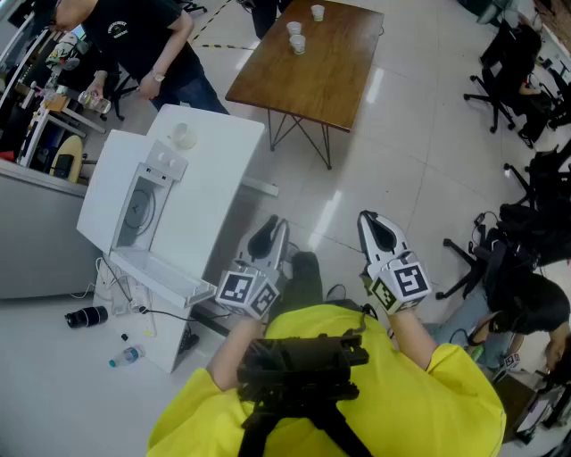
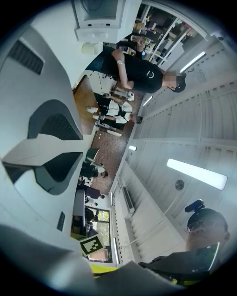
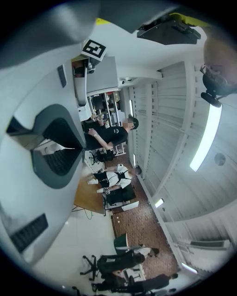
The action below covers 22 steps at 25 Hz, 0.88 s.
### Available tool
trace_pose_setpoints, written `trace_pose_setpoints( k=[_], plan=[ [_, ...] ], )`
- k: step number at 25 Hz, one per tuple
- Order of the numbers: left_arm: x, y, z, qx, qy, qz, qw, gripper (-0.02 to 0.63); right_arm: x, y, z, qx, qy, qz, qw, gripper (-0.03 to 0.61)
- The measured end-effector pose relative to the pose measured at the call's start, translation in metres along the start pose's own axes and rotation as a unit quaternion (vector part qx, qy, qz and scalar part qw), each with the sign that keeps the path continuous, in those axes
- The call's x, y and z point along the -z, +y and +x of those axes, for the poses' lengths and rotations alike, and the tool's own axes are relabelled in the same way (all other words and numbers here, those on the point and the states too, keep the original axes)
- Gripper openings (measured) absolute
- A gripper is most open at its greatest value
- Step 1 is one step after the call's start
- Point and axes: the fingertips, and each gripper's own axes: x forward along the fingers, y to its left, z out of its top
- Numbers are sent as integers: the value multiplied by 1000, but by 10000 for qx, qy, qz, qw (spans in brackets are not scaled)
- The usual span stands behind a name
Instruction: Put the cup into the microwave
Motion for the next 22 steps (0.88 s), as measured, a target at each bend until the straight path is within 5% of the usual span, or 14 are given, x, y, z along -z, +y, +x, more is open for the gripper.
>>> trace_pose_setpoints(
  k=[6, 13, 22],
  plan=[
    [-57, 106, 25, -516, -317, -60, 9981, 71, -30, 25, 135, -661, 132, -188, 9976, 6],
    [-114, 212, 6, -1363, -755, -38, 9878, 71, -73, 102, 271, -1765, -16, -786, 9812, 6],
    [-111, 308, -55, -2893, -999, -439, 9510, 71, -37, 196, 373, -3266, 625, -1097, 9367, 8]
  ],
)
